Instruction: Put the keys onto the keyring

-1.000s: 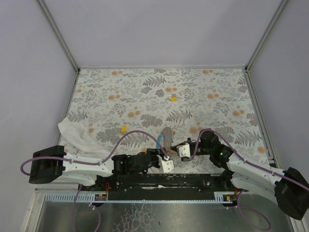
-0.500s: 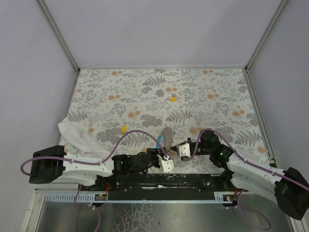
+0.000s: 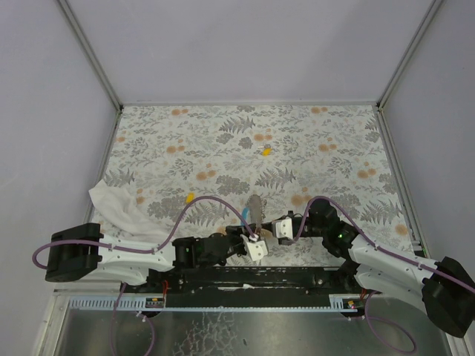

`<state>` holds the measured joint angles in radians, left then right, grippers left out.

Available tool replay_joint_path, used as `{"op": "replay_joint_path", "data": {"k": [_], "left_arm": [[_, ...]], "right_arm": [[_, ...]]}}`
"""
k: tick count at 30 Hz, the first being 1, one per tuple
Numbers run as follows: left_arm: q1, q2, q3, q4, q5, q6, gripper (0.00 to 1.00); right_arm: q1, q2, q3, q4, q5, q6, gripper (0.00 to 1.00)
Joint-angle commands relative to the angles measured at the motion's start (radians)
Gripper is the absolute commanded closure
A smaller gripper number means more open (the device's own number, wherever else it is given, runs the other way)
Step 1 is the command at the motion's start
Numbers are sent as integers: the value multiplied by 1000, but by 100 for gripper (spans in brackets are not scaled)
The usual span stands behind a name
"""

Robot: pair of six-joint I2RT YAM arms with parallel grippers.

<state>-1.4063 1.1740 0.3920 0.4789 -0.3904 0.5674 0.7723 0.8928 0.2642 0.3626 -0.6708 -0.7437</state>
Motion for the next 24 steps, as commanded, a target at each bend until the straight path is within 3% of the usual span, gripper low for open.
{"op": "replay_joint_path", "data": {"k": [1,13,24], "left_arm": [[-6,19,-4,169,-31,-84,100],[-64,37,-29,203,-195,-214,100],[-155,143,20,252,-363,-265,100]], "right_arm": [[10,-22,15,147,-31,31,100],[9,-46,12,154,1,106,100],[12,-66,2,168,21,209,100]]}}
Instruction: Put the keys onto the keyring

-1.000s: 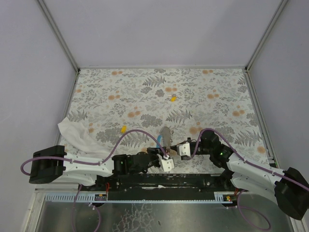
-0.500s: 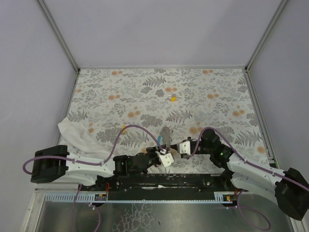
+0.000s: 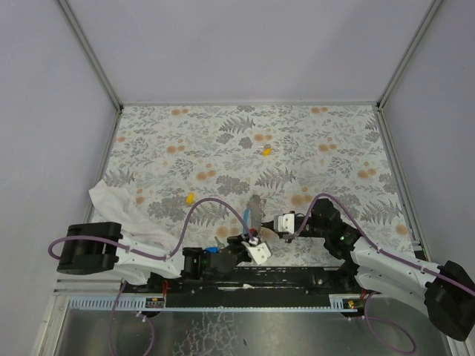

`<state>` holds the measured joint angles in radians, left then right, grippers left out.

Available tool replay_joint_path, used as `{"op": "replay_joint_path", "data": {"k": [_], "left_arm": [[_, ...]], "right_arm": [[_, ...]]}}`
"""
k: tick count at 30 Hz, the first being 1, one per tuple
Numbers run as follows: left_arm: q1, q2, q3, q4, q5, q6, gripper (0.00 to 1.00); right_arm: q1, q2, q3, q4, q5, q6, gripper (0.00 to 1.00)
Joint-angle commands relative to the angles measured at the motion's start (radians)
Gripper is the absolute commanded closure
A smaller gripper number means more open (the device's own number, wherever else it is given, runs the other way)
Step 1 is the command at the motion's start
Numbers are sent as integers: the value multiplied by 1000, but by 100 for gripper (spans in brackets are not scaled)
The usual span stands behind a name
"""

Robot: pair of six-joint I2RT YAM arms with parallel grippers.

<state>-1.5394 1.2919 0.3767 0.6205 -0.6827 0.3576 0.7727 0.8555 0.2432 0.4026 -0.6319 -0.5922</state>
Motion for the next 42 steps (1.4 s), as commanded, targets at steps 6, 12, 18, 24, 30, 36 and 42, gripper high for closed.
{"op": "replay_joint_path", "data": {"k": [6,12,18,24,30,36,42], "left_arm": [[-22,22,16,167,-92,-87,100],[22,-38,-5,101,-61,-104,100],[53,-160,-45,-42,-26,-250,100],[62,-291,19,-452,-61,-590,100],[76,-304,115,-808,-63,-865,100],[252,-162,132,-744,124,-841,100],[421,-13,161,-659,289,-761,100]], "right_arm": [[14,-31,10,141,-24,70,100],[14,-50,1,125,36,57,100],[13,-80,-2,97,151,50,100],[14,-103,-15,104,232,55,100],[14,-151,-29,104,325,71,100],[14,-179,-43,108,405,82,100],[14,-188,-49,115,416,83,100]]}}
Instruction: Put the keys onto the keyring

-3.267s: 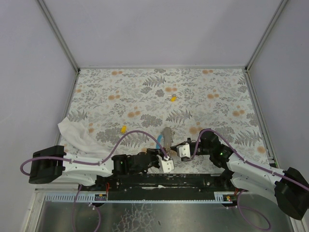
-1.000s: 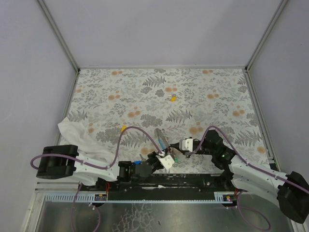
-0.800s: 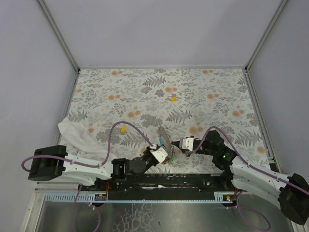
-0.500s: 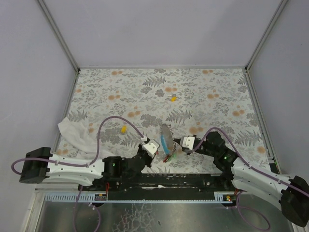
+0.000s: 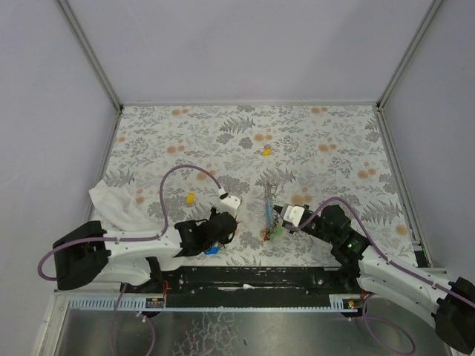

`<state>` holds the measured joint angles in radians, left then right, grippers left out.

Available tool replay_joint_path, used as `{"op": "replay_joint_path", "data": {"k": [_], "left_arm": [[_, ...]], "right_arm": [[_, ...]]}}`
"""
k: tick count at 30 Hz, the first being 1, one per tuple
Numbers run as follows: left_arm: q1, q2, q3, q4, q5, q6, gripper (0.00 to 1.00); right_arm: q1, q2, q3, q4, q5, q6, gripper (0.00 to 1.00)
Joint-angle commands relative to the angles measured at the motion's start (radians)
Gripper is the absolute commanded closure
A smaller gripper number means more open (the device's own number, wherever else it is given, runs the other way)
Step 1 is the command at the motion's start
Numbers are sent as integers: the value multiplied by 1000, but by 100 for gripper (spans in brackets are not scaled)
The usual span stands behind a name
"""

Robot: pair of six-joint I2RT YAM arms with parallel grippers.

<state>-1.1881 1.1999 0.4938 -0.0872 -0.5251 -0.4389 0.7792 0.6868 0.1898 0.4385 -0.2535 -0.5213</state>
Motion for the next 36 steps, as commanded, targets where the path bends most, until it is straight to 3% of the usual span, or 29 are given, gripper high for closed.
{"op": "replay_joint_path", "data": {"k": [1,9,20,23,27,36], "left_arm": [[97,109,56,56,147,51,100],[200,289,109,199,169,159,100],[218,255,-7,379,181,156,100],[220,256,-11,365,199,132,94],[219,189,-31,350,213,109,75],[294,54,-50,323,327,66,68]], "right_arm": [[8,-18,4,80,39,12,100],[8,-8,0,90,40,12,100],[8,-5,0,91,40,13,100],[8,-7,1,90,39,14,100],[8,-10,0,88,36,14,100],[8,-15,2,83,23,17,100]]}}
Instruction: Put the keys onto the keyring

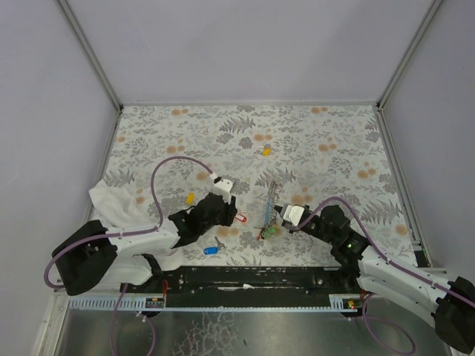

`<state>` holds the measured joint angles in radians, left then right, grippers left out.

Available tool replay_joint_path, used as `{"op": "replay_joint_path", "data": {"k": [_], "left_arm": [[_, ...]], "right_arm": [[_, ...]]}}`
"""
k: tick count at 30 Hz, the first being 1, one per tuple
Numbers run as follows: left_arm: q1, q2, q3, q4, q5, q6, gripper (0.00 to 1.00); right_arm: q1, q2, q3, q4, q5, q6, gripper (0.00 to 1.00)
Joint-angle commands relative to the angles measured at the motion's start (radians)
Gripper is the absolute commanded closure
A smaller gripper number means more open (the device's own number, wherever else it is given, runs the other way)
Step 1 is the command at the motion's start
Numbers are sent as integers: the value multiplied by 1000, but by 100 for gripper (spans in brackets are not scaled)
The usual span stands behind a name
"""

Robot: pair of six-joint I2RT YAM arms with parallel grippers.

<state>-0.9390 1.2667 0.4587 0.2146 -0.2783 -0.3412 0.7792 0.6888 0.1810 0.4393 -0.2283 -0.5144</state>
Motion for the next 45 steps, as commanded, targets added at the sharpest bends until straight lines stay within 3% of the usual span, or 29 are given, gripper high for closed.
{"op": "replay_joint_path", "data": {"k": [1,5,10,23,31,45], "left_arm": [[50,-6,-11,21,93,-36,68],[85,40,-8,34,139,-36,67],[195,88,-28,90,309,-46,66],[378,193,-93,258,579,-119,64],[392,278,-73,287,652,-139,64],[393,297,-91,279,702,-150,70]], "right_arm": [[7,-17,11,82,-2,11,100],[8,-20,10,83,-4,12,100],[8,-11,11,82,-13,10,100],[8,-1,12,84,-23,4,100],[7,-4,12,81,-25,3,100],[8,-2,13,81,-31,3,100]]}}
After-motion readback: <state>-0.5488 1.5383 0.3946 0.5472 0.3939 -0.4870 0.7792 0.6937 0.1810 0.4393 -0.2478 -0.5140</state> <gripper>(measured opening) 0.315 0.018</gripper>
